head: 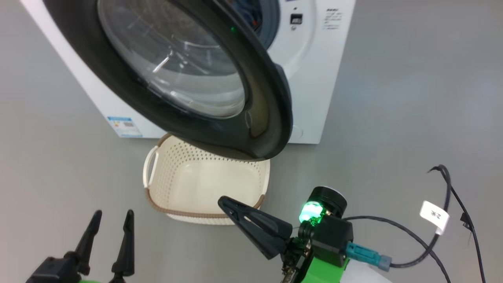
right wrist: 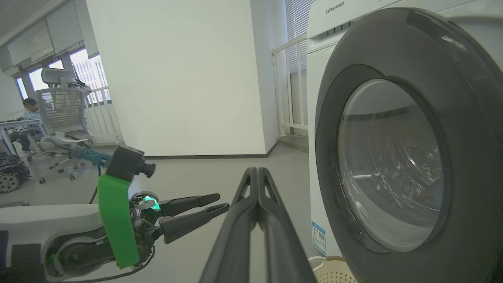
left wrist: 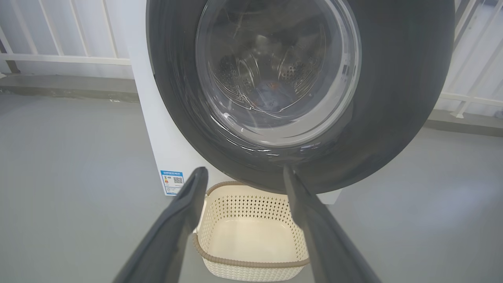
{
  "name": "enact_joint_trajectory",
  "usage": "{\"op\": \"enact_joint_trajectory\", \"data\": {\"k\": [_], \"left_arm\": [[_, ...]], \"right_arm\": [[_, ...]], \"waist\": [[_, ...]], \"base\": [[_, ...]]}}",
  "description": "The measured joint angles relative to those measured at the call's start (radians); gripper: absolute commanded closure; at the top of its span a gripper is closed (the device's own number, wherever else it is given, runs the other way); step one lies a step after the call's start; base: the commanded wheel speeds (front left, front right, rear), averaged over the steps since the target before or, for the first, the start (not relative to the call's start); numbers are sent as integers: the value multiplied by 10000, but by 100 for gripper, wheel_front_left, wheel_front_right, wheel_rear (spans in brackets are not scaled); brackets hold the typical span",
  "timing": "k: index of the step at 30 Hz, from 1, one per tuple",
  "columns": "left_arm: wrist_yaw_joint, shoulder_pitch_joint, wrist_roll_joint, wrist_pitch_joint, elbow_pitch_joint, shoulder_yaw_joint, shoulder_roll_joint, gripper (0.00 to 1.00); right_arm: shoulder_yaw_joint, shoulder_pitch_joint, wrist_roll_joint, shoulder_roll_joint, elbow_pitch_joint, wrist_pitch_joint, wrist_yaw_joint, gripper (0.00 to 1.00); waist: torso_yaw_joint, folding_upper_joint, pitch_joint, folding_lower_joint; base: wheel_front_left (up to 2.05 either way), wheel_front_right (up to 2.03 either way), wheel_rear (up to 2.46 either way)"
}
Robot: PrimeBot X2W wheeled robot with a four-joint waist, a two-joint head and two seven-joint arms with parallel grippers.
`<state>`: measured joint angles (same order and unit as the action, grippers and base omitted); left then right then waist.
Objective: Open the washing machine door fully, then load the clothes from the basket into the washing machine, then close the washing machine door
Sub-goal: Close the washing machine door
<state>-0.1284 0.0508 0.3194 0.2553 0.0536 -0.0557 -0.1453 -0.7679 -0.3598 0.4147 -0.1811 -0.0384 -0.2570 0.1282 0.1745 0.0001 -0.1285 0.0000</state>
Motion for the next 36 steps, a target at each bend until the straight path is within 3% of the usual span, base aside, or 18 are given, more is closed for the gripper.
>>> {"op": "enact_joint_trajectory", "data": {"k": [6, 17, 36], "left_arm": [[0, -387, 136, 0, -94, -134, 2, 0], [0, -1317, 581, 0, -221, -485, 2, 0], [0, -2472, 1030, 0, -301, -1022, -59, 0]], "right_arm": [[192, -125, -90, 184, 663, 0, 0, 100], [2658, -617, -1689, 849, 1816, 0, 0, 100], [4470, -2660, -1941, 1068, 2447, -2, 13, 100]], "waist": [[356, 0, -486, 0], [754, 0, -1726, 0], [1046, 0, -3436, 0]], "base": [[0, 0, 0], [0, 0, 0], [0, 0, 0]]}}
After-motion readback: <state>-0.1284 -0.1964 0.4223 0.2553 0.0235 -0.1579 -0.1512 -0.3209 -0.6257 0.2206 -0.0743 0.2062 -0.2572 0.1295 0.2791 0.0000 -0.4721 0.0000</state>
